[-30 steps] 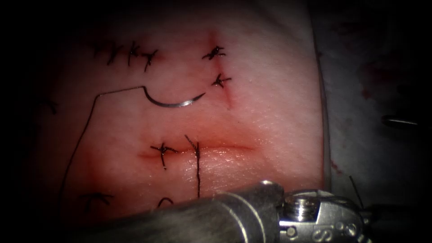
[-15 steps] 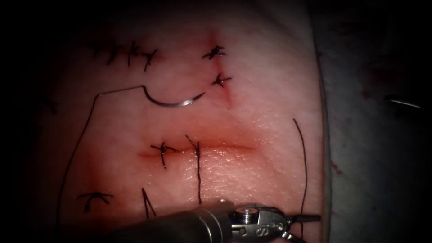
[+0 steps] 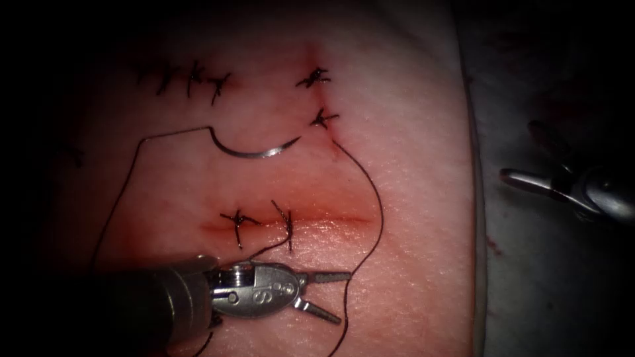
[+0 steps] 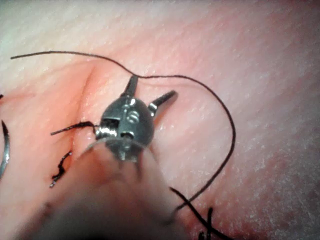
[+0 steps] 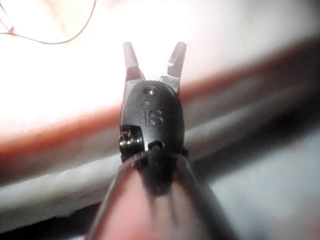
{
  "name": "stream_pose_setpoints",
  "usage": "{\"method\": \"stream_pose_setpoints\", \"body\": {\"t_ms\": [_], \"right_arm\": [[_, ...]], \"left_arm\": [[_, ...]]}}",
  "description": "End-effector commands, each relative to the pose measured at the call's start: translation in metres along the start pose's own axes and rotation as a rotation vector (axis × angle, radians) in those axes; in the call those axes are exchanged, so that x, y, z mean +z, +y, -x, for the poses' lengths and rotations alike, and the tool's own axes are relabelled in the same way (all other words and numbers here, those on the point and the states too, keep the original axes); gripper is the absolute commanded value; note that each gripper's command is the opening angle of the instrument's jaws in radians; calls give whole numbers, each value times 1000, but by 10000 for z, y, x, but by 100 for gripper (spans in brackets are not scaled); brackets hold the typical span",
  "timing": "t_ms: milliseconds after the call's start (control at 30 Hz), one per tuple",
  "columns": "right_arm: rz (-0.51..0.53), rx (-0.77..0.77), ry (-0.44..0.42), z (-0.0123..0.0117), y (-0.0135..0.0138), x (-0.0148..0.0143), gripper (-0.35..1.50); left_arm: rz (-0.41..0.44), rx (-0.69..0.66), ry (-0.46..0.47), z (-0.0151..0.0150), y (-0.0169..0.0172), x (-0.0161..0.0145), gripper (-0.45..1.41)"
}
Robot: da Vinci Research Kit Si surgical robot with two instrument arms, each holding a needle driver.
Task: Wound Closure
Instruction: Set down the long suture length with the left tool, then grasp the remaining suture tail with the left hand.
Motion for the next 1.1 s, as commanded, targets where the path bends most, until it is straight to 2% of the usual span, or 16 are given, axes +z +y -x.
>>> {"method": "stream_pose_setpoints", "body": {"t_ms": [33,100,167,300,400,533,633,767,800,933,1000,1100], "right_arm": [[-4,6,3,3,-7,9,137],[-6,6,5,3,-8,9,137],[-7,11,6,4,-9,9,137],[-9,17,8,4,-11,7,137],[-10,16,10,4,-13,5,137],[-17,22,16,4,-18,5,137],[-24,29,21,3,-22,5,137],[-54,46,41,-2,-37,6,137],[-66,47,49,-3,-42,7,137],[-110,55,63,-10,-71,12,137],[-131,56,60,-12,-89,17,137],[-161,55,60,-12,-110,24,137]], "left_arm": [[-13,-5,19,-10,-5,1,37],[-36,-10,48,-32,-5,-9,44],[-57,5,120,-62,-4,-20,44],[-59,21,208,-119,4,-38,61],[-56,70,217,-158,13,-54,66],[-99,122,159,-178,19,-76,59],[-130,108,93,-168,20,-95,56],[-156,83,37,-138,21,-114,52],[-157,80,29,-126,21,-118,44],[-119,89,62,-87,19,-125,22],[-88,105,99,-68,16,-123,21],[-85,122,101,-43,8,-116,21]]}}
